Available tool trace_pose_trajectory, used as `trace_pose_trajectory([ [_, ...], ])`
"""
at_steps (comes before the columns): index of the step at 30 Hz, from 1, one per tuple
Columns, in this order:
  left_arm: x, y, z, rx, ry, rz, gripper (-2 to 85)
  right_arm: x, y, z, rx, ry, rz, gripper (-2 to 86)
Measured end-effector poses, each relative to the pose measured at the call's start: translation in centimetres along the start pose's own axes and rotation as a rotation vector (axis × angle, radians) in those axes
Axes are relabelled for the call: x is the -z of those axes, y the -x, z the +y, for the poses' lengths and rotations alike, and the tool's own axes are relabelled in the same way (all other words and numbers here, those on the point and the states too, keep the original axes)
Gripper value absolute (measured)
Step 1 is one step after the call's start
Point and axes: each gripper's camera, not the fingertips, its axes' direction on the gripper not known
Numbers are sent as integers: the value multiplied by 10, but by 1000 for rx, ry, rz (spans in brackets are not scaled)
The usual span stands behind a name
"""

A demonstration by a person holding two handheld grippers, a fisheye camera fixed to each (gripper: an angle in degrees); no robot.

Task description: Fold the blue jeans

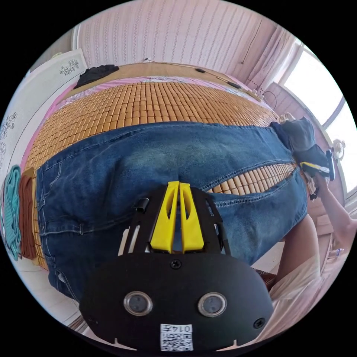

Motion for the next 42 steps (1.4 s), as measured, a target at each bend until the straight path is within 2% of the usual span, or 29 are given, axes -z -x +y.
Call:
trace_pose_trajectory([
  [3,38,22,53,57,-18,-49,-8,34,-17,94,-80,-63,-56,-9],
  [5,67,46,106,143,-30,-89,-7,47,-18,149,-63,-27,-28,-9],
  [8,94,73,171,245,-30,-165,1,64,-6,229,-38,-29,266,-9],
  [9,98,78,183,269,-31,-168,8,68,-3,254,-65,-75,404,-9],
  [11,109,101,226,387,-43,-133,38,68,-1,278,-80,-96,535,-9],
  [13,115,119,255,485,-82,-95,58,66,-7,289,-83,-84,470,-8],
  [16,120,147,297,640,-170,-10,72,65,-26,306,-206,-138,295,-2],
  [19,119,170,335,744,-236,75,77,52,-48,324,-298,-155,48,33],
  [21,115,180,353,772,-231,78,78,35,-59,340,-287,-153,-133,77],
  [23,106,191,373,801,-198,65,83,20,-67,353,-298,-130,-213,87],
  [30,89,222,412,890,-219,129,66,-38,-113,402,-468,-68,-375,91],
  [34,79,247,422,968,-247,182,67,-50,-147,425,-683,-140,-317,73],
  [36,74,259,426,1007,-267,214,73,-69,-169,430,-756,-126,-408,73],
  [40,63,283,427,1066,-310,281,96,-98,-189,429,-822,-107,-466,82],
  [42,60,292,422,1070,-298,298,102,-125,-201,426,-880,-75,-585,100],
])
